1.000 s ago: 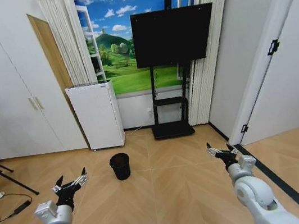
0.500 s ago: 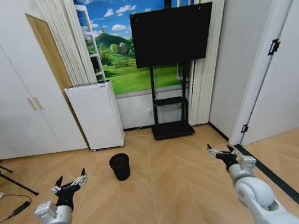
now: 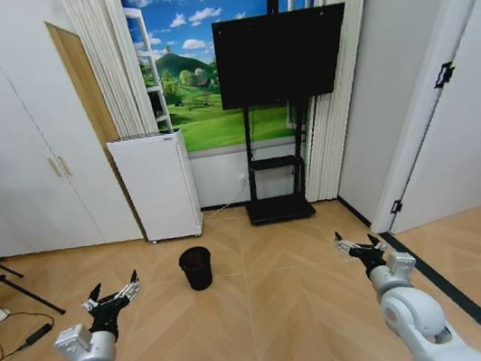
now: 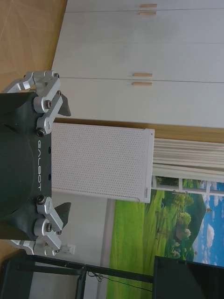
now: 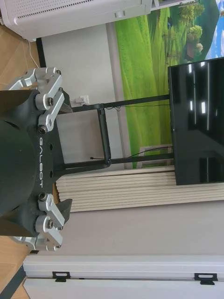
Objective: Pick up the trash bin and place the garbage on the floor into it.
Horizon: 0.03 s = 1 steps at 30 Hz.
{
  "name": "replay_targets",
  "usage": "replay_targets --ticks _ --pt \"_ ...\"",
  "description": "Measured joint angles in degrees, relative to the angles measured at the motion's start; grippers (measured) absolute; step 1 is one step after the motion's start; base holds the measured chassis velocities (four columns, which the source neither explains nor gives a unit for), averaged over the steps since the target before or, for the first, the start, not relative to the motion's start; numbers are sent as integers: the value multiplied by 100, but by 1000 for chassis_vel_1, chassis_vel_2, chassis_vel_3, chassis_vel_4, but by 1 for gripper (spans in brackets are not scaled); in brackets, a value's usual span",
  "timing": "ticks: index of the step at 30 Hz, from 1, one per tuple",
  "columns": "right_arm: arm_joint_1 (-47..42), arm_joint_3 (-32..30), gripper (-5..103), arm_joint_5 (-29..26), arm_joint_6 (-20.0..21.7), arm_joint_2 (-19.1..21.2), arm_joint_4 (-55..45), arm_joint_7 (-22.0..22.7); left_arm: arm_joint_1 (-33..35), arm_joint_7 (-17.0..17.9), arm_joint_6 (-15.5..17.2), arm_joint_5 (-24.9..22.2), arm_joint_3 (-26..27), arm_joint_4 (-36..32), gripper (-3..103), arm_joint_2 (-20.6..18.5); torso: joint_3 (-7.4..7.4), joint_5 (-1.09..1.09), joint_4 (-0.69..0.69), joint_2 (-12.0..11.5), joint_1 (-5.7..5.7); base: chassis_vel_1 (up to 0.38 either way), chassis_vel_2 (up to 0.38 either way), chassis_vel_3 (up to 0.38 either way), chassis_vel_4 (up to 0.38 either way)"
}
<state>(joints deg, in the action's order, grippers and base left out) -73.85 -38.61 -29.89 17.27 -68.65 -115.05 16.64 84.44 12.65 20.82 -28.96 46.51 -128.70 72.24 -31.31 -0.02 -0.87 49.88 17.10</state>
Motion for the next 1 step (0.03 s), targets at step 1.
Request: replay_targets --ticks 1 --pt "0 0 100 0 0 0 0 0 0 0 0 0 0 0 100 0 0 0 0 0 0 58 70 -51 -63"
